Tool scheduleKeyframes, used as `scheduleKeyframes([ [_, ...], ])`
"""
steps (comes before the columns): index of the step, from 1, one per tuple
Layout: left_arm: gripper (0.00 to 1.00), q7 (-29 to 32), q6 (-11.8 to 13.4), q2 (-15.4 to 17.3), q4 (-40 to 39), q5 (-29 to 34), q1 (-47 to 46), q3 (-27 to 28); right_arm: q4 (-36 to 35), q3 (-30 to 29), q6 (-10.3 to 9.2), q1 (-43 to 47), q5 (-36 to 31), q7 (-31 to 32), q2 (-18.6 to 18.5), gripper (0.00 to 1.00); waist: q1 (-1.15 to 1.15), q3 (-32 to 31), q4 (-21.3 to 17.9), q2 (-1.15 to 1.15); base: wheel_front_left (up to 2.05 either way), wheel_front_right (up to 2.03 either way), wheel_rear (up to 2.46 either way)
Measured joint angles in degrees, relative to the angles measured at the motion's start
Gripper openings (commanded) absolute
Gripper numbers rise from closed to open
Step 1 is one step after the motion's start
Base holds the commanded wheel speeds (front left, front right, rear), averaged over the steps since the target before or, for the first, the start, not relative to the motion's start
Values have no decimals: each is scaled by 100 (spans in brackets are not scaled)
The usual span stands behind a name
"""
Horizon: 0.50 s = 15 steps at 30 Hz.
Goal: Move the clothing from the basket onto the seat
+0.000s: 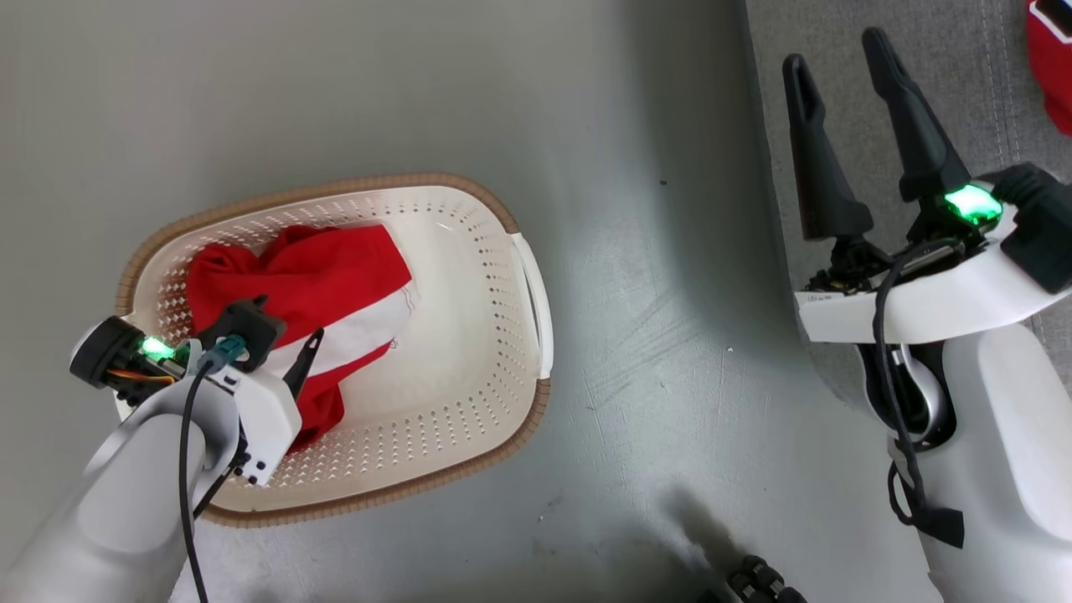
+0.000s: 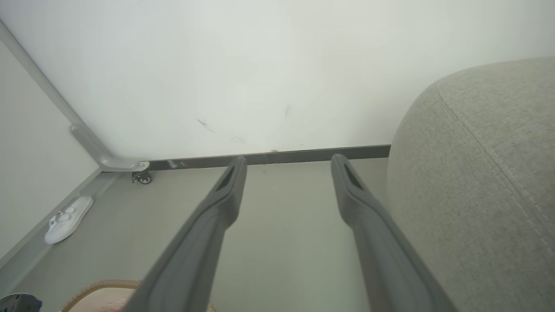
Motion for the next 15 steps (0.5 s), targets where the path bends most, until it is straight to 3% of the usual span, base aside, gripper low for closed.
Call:
scheduleKeyframes([
  [15, 100, 201, -1, -78, 661, 240, -436, -389, -2, 125, 0, -224, 3, 0, 9, 100, 0, 332, -220, 0, 0, 0, 0],
])
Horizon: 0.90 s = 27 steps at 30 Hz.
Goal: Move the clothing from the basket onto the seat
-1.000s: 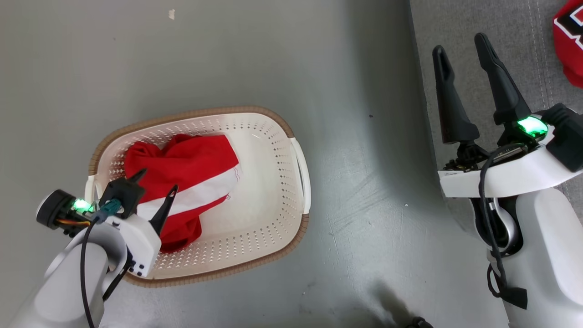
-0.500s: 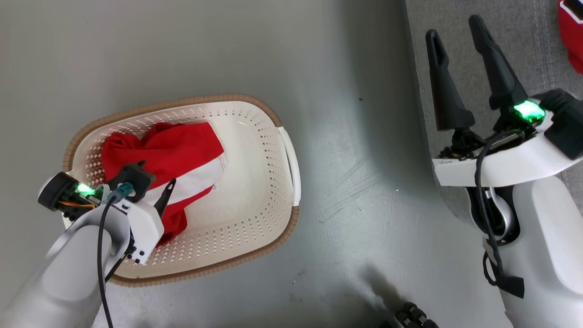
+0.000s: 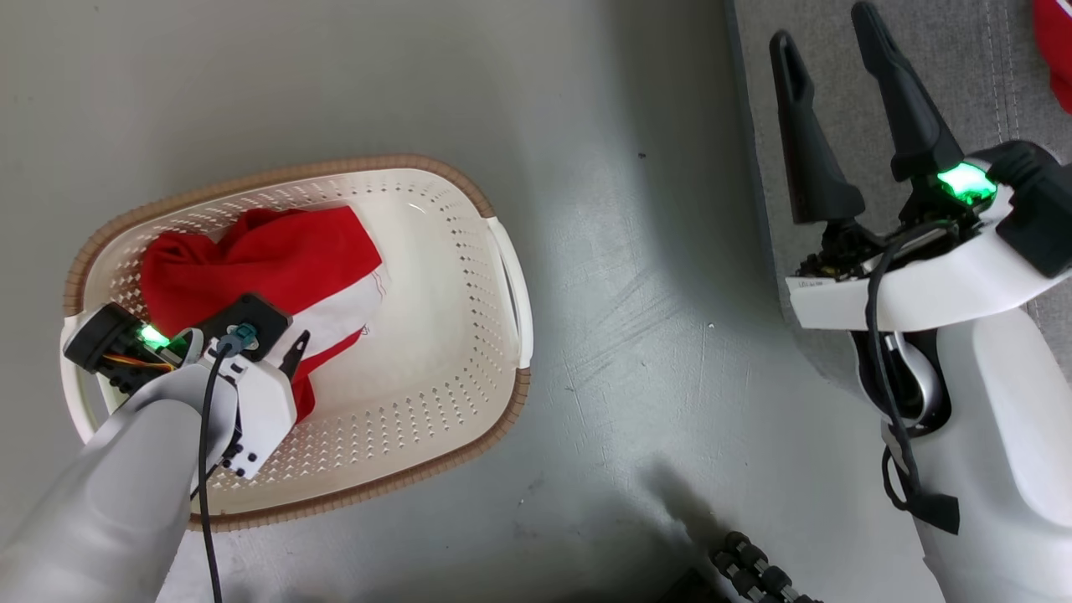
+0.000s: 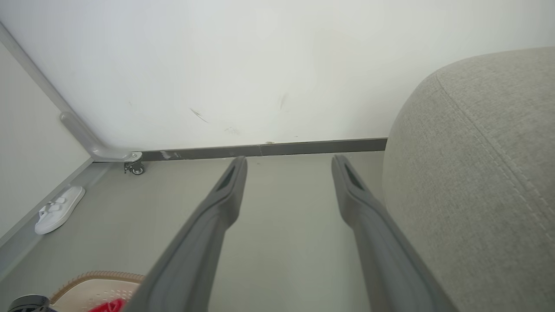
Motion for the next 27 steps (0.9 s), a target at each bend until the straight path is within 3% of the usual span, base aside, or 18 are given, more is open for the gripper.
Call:
scheduleKeyframes([
  [11, 100, 119, -1, 55, 336, 341, -184, -323, -4, 56, 0, -60, 8, 0, 4, 100, 0, 190, -148, 0, 0, 0, 0],
  [15, 100, 177, -1, 315, 573, 523, -427, -376, -41, 91, 0, -64, 130, 0, 12, 100, 0, 291, -234, 0, 0, 0, 0],
  [21, 100, 318, -1, 144, 619, 609, -474, -517, -64, 34, 0, -63, 197, 0, 20, 100, 0, 370, -303, 0, 0, 0, 0],
  [27, 100, 442, -1, 338, 909, 824, -680, -691, -127, 45, 0, -64, 330, 0, 29, 100, 0, 503, -416, 0, 0, 0, 0],
])
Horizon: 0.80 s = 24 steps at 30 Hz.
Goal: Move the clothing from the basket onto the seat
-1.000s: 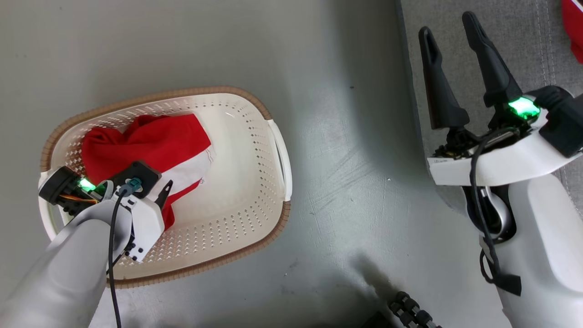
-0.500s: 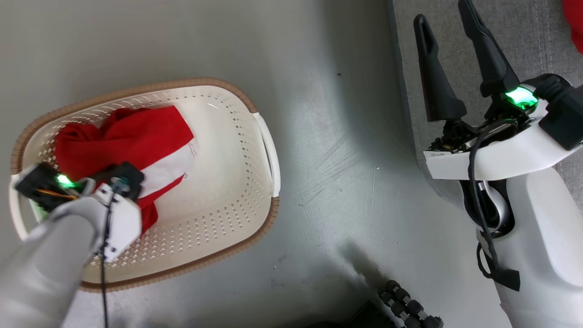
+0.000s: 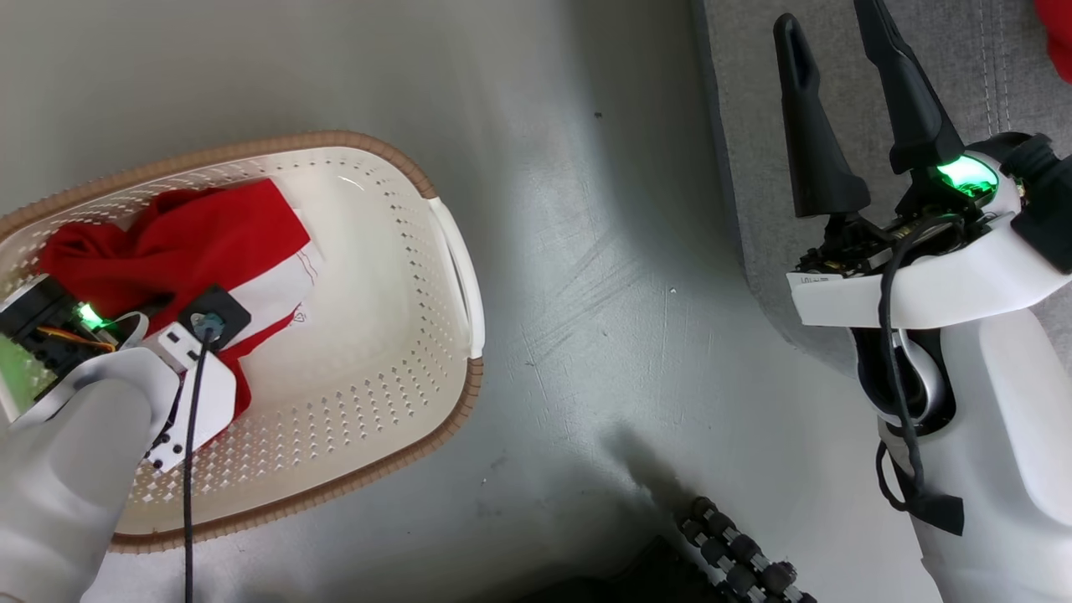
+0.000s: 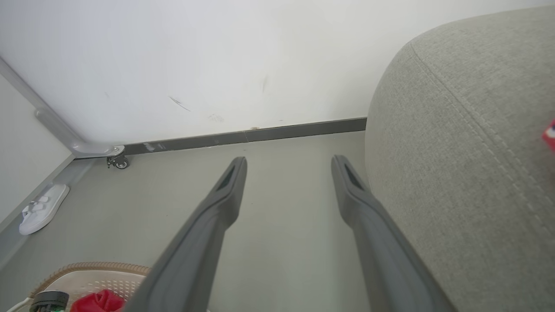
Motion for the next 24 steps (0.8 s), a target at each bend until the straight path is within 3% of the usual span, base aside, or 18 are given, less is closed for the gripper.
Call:
scheduleKeyframes([
  [13, 99, 252, 0, 46, 421, 248, -183, -288, -52, -3, 1, -120, 99, 0, 11, 100, 0, 156, -130, 0, 0, 0, 0],
  [17, 38, 256, 0, 3, 488, 304, -258, -333, -47, -27, 0, -119, 124, 0, 13, 100, 0, 159, -137, 0, 0, 0, 0],
  [18, 0, 256, 0, -16, 487, 319, -259, -343, -47, -40, 0, -120, 124, 0, 14, 100, 0, 153, -134, 0, 0, 0, 0],
  [24, 0, 69, 0, 43, 642, 328, -273, -380, -45, -35, 0, -126, 134, 0, 21, 100, 0, 152, -146, 0, 0, 0, 0],
])
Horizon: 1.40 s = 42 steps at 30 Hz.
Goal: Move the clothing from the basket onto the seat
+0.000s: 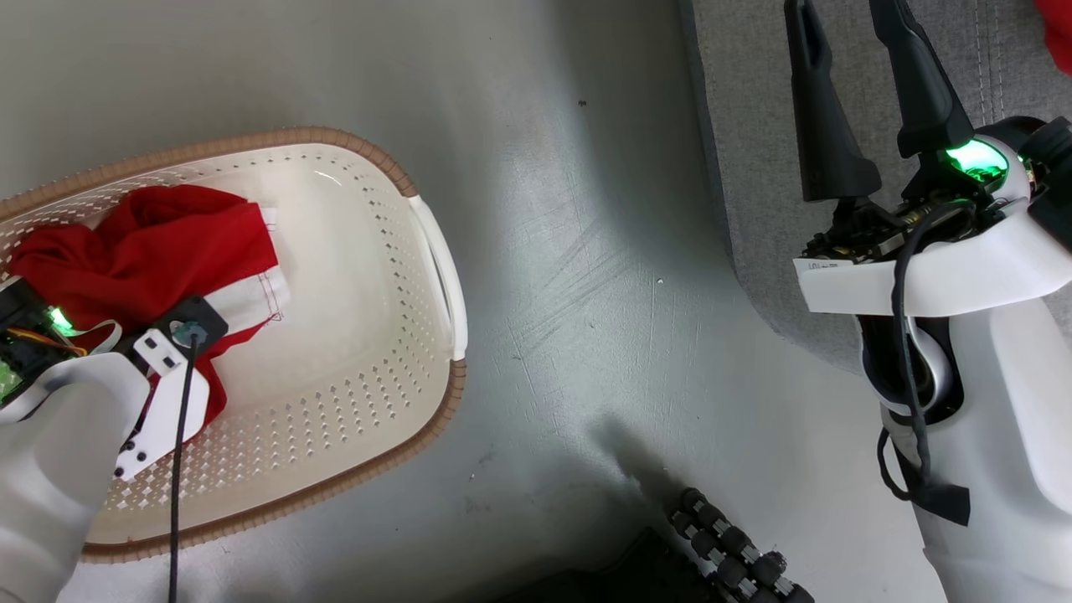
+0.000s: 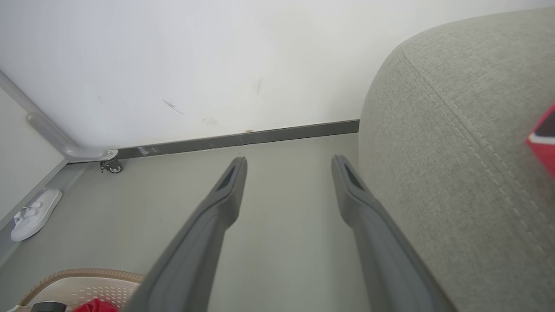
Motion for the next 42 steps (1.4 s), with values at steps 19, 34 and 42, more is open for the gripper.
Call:
scheduleKeyframes([
  [19, 0, -466, 0, -415, -56, -210, -16, -29, 25, -127, 0, -101, -51, 0, 2, 100, 0, -288, 143, 0, 0, 0, 0],
  [34, 0, -1316, 0, -655, -190, -641, 16, 121, 83, -235, 0, -96, -289, 0, 2, 100, 0, -725, 305, 0, 0, 0, 0],
  [42, 0, -1616, 0, -764, -318, -904, 77, 225, 168, -276, 0, -76, -353, 0, 1, 100, 0, -1014, 407, 0, 0, 0, 0],
])
